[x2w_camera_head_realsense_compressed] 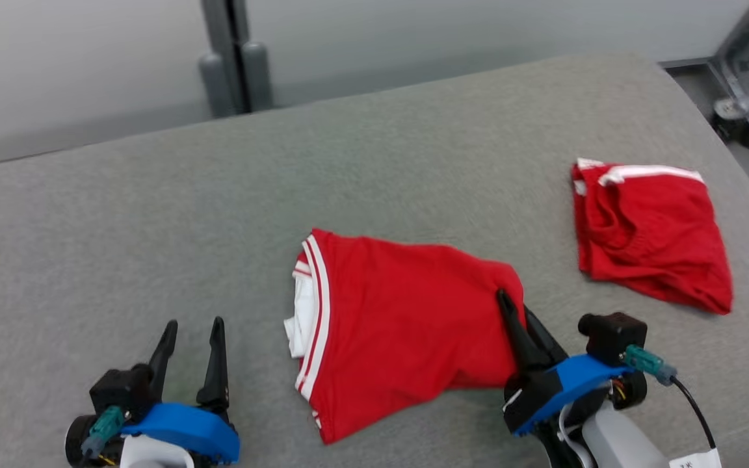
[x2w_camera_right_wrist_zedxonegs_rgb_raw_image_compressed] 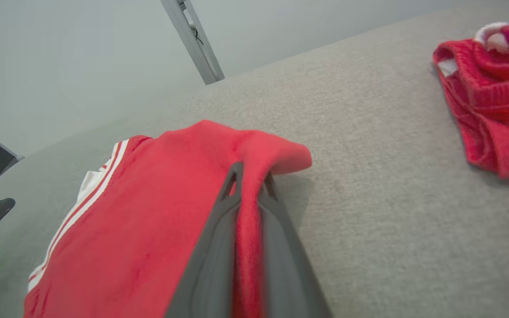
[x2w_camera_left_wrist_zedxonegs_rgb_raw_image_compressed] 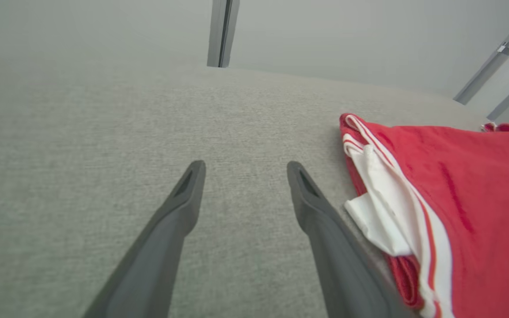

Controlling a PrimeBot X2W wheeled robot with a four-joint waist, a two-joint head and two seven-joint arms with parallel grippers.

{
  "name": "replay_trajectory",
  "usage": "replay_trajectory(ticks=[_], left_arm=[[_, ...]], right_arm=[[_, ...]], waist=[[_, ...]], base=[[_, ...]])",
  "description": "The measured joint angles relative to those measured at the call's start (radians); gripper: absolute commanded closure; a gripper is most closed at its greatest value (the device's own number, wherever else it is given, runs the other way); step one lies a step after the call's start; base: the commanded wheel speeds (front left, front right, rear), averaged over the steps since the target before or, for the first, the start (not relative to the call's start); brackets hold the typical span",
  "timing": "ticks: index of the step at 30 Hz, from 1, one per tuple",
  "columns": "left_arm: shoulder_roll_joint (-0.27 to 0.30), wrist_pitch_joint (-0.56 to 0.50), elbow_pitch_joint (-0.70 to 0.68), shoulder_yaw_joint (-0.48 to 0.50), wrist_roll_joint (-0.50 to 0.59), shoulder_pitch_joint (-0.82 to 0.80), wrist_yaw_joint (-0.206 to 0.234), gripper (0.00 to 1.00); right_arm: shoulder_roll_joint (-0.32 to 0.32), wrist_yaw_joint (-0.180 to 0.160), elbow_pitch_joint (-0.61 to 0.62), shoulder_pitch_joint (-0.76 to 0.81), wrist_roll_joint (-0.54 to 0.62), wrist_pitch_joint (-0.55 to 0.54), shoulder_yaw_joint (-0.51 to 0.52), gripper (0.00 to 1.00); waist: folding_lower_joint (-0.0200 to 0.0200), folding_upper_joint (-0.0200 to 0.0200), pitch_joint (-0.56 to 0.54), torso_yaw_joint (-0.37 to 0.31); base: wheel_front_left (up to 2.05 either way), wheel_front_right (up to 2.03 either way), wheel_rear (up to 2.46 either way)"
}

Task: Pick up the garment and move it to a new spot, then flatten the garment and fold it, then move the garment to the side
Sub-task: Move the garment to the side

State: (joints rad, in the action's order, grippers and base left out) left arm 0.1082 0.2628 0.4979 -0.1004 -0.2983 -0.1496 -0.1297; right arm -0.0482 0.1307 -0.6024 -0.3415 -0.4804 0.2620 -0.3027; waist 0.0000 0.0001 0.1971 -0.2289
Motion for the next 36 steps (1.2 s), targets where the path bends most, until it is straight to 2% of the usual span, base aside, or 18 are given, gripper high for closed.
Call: replay_trajectory(ticks=[7,12,15,20,25,30,36], left_arm=[[-0.002,0.000,-0.019,-0.017,0.008,0.001,0.000,0.00],[0.001,0.000,-0.028,-0.037,0.008,0.001,0.000,0.00],[0.013,0.000,-0.028,-0.047,0.001,0.002,0.000,0.00],[0.041,0.000,-0.025,-0.055,-0.010,0.000,0.000,0.00],[0.067,0.000,-0.025,-0.063,-0.029,-0.005,0.000,0.00],[0.077,0.000,-0.027,-0.074,-0.043,-0.018,0.000,0.00],[0.090,0.000,-0.029,-0.082,-0.054,-0.030,0.000,0.00]], right_arm=[[0.000,0.000,0.085,0.060,0.040,0.000,-0.007,1.00],[-0.002,0.000,0.103,0.056,0.144,0.000,0.047,1.00],[-0.001,0.000,0.095,0.000,0.251,-0.013,0.118,1.00],[-0.003,0.000,0.103,-0.104,0.453,-0.084,0.311,1.00],[-0.035,0.000,0.138,-0.174,0.580,-0.161,0.472,1.00],[-0.098,0.000,0.188,-0.191,0.712,-0.227,0.583,1.00],[-0.111,0.000,0.272,-0.188,0.832,-0.303,0.684,1.00]], waist=[[0.0000,0.0000,-0.007,-0.165],[0.0000,0.0000,-0.012,-0.206],[0.0000,0.0001,-0.003,-0.196],[0.0000,0.0000,0.009,-0.147],[0.0000,0.0001,0.028,-0.089],[0.0001,0.0001,0.048,-0.035],[0.0002,0.0001,0.073,0.010]], base=[[0.00,0.00,0.00],[0.00,0.00,0.00],[0.00,0.00,0.00],[0.00,0.00,0.00],[0.00,0.00,0.00],[0.00,0.00,0.00],[0.00,0.00,0.00]])
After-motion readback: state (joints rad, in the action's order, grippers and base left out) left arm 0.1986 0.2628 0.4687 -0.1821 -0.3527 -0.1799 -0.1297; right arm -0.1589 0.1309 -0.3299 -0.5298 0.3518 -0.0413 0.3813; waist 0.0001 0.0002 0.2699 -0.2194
